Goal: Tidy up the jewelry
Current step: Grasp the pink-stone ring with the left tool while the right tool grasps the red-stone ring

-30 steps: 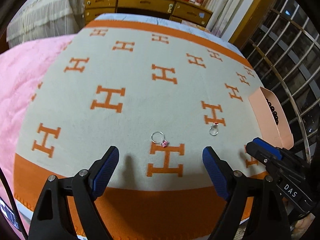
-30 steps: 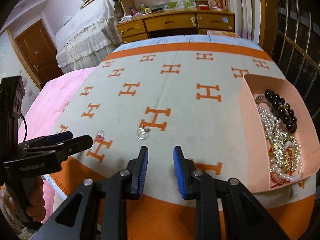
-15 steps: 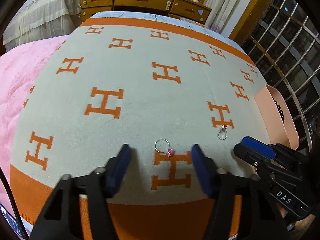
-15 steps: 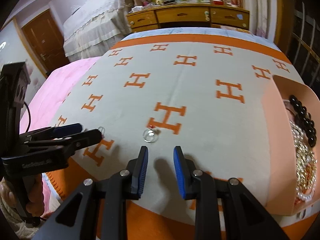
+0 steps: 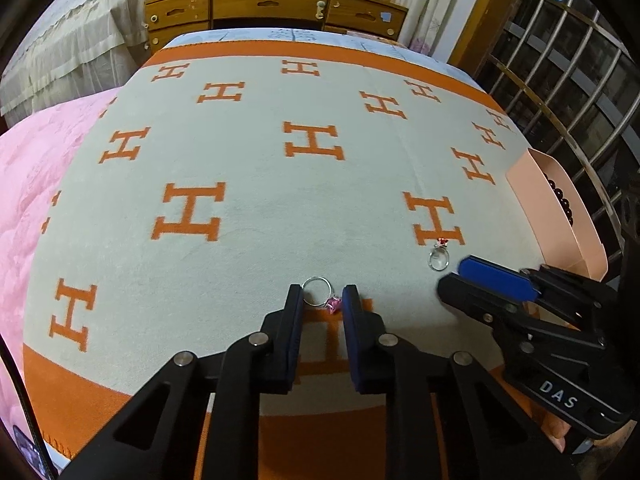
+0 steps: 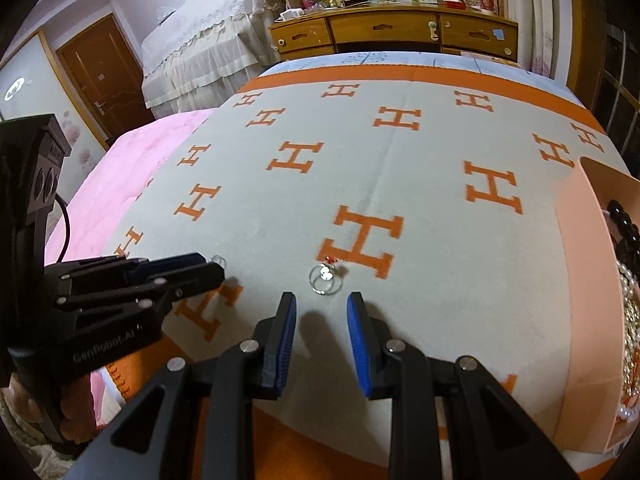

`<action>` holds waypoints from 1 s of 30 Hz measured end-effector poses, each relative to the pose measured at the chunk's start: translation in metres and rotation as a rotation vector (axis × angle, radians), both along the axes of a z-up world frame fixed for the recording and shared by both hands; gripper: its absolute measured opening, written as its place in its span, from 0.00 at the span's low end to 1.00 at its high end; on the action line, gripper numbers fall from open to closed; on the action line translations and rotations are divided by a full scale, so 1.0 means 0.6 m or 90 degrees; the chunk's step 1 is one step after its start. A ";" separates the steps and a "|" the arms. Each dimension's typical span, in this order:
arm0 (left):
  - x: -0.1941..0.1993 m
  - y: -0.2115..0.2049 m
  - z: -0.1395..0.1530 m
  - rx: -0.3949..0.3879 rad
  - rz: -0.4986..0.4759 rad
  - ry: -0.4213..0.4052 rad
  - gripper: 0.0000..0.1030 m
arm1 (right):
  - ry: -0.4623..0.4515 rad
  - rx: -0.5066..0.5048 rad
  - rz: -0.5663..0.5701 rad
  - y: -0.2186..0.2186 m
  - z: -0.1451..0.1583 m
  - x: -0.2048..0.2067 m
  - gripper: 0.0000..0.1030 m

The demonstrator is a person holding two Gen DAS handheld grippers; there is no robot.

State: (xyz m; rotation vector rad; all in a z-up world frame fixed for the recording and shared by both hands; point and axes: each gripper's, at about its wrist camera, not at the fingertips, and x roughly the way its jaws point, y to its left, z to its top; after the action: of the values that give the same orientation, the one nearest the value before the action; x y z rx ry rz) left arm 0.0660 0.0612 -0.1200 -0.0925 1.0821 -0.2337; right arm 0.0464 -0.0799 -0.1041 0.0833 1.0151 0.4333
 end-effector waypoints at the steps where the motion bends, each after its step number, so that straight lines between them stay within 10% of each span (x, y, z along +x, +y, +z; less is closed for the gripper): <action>1: 0.000 -0.001 0.000 -0.002 -0.002 -0.002 0.17 | -0.003 0.001 0.002 0.002 0.000 0.002 0.26; 14: 0.002 0.011 0.001 -0.041 0.001 -0.017 0.13 | -0.073 -0.070 0.015 0.039 -0.003 0.012 0.15; 25: -0.013 0.009 0.027 -0.028 0.004 -0.051 0.15 | -0.110 -0.008 -0.005 -0.005 0.025 -0.015 0.04; 30: -0.017 -0.011 0.017 0.029 0.011 -0.026 0.58 | -0.109 0.003 -0.007 -0.018 0.027 -0.021 0.04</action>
State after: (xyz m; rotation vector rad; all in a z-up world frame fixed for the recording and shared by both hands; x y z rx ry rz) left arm 0.0558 0.0544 -0.1096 -0.0560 1.0455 -0.1945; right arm 0.0340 -0.0908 -0.0877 0.0543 0.8443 0.4248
